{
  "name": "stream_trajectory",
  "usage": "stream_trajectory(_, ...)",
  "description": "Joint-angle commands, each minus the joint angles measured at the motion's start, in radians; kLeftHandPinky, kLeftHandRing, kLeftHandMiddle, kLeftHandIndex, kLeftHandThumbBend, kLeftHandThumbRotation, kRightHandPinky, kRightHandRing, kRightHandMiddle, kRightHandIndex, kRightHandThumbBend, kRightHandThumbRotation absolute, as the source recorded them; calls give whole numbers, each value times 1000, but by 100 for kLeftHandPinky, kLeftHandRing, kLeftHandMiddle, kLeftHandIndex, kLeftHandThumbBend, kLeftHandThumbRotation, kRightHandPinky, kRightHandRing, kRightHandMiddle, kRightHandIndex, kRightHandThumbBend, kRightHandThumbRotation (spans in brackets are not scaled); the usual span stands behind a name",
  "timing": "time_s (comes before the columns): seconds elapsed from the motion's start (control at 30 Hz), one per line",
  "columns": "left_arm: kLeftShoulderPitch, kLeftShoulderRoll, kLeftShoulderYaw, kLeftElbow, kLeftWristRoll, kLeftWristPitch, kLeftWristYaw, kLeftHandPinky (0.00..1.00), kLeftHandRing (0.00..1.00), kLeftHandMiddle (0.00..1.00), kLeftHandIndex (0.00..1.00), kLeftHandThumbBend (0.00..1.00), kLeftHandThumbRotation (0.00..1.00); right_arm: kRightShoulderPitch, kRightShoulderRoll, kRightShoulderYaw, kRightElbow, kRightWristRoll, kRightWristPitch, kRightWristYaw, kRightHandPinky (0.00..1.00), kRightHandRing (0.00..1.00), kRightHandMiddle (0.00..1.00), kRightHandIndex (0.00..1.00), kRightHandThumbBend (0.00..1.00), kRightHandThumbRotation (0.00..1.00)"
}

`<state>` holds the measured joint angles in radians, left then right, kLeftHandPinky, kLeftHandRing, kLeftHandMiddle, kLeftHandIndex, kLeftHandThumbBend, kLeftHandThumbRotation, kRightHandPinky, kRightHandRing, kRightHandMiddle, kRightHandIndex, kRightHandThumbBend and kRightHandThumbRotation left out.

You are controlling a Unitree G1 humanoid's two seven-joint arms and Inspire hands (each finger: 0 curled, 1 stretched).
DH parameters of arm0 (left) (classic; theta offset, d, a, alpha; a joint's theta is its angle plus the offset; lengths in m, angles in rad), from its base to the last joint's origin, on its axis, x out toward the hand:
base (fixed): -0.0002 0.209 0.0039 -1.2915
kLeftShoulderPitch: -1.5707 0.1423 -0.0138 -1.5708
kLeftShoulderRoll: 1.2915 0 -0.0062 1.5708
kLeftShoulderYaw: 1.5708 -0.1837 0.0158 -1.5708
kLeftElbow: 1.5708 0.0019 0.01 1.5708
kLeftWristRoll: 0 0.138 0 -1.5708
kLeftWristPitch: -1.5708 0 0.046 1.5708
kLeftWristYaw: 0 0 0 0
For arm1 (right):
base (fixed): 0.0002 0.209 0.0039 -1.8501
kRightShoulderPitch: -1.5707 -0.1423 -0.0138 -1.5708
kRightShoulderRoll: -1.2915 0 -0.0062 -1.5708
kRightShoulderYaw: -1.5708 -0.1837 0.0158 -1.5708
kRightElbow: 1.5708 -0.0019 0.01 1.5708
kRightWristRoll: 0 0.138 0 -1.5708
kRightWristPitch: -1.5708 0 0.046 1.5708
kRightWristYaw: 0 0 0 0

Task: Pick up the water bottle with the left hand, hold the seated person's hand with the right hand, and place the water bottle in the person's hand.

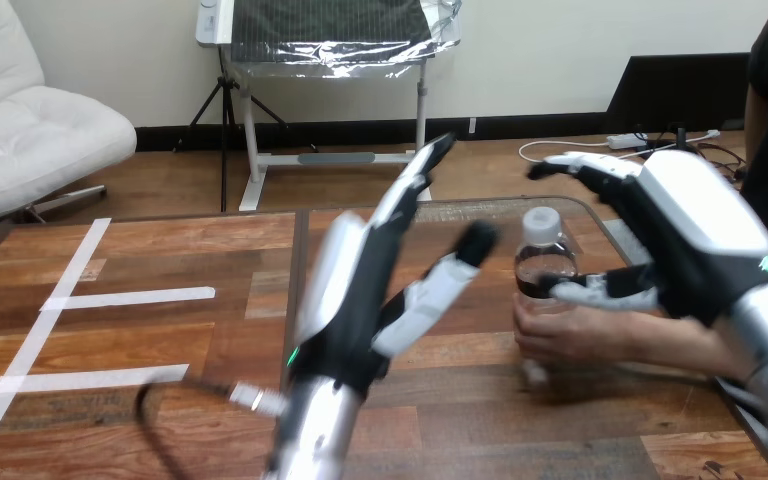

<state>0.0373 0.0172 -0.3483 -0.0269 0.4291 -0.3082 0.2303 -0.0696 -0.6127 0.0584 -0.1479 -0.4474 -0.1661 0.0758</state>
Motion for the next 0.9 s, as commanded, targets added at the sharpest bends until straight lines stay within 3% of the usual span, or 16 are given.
stream_trajectory(0.0, 51, -23, 21, -84, -18, -55, 42, 83, 88, 90, 89, 52, 97, 29, 70, -33, -71, 15, -44, -71, 71, 81, 83, 78, 51, 1)
stream_trajectory(0.17, 115, -23, 18, -102, -24, -101, 62, 82, 87, 88, 87, 52, 97, 72, 126, -32, -89, 51, -58, -80, 71, 81, 83, 78, 48, 0)
stream_trajectory(0.5, 214, -21, 13, -108, -69, -213, 78, 80, 85, 86, 85, 46, 96, 128, 204, -20, -89, 47, -122, -122, 73, 79, 81, 77, 41, 0)
stream_trajectory(0.87, 282, -20, 17, -119, -65, -252, 111, 80, 84, 85, 84, 44, 95, 162, 257, -3, -71, 74, -162, -115, 72, 79, 81, 76, 34, 0)
